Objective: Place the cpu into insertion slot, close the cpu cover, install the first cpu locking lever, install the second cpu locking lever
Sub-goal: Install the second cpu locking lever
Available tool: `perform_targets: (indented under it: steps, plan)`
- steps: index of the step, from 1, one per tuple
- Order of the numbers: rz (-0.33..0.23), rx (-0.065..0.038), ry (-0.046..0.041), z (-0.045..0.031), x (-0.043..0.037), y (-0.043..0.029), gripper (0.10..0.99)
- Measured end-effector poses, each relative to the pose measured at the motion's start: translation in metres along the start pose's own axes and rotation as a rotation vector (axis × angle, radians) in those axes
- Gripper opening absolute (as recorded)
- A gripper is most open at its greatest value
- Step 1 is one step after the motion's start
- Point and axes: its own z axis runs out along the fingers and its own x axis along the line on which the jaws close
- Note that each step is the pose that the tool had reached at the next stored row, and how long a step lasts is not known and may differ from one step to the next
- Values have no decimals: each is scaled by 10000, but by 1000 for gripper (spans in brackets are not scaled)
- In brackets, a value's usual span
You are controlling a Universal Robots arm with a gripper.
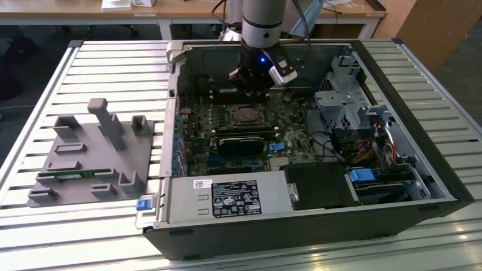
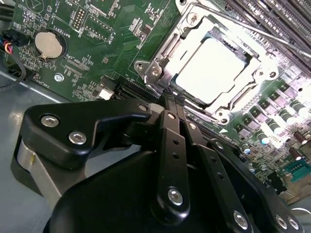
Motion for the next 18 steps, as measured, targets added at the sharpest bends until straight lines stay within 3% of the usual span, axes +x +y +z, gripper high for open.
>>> perform_targets:
  steps: [13,18]
  plan:
    - [0,0,0,-4,5,-110,122]
    - [0,-1,-1,-8,9,-215,122]
